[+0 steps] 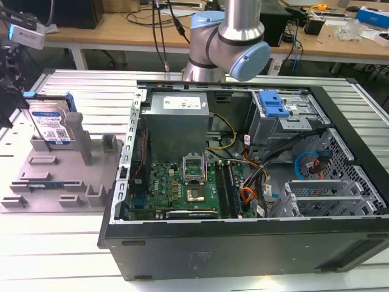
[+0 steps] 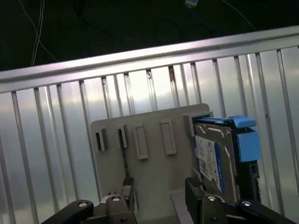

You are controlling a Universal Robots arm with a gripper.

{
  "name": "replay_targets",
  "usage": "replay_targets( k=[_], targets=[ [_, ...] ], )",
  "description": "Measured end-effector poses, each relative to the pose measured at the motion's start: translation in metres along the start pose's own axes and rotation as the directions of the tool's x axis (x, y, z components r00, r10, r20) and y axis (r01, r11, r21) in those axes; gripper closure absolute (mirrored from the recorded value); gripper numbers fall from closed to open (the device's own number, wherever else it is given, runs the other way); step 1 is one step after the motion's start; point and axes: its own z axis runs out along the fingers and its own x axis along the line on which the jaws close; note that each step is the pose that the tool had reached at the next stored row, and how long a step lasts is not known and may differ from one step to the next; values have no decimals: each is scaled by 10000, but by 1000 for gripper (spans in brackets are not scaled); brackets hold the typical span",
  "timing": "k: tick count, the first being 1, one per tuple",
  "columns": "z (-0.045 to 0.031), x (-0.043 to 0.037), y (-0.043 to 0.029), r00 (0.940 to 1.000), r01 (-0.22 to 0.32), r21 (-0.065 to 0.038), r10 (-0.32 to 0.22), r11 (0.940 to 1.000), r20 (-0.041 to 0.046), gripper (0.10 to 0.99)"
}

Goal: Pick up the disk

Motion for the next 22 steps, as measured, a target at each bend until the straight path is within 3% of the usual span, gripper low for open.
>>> replay_targets(
  k=[3,4,5,7,16,19,22],
  targets=[
    [9,0,0,9982,599,-4,-599,9982,-6,529],
    [14,-14,3,9950,999,-5,-999,9950,-8,529],
    [14,-64,8,9939,1102,-7,-1102,9939,-12,529],
    [16,-264,35,9937,1118,-8,-1118,9937,-21,529],
    [20,-791,103,9937,1117,-7,-1117,9937,-94,529],
    [21,-904,132,9936,1125,-6,-1125,9937,-106,529],
    [23,-896,213,9934,1146,-4,-1146,9934,-105,529]
  ],
)
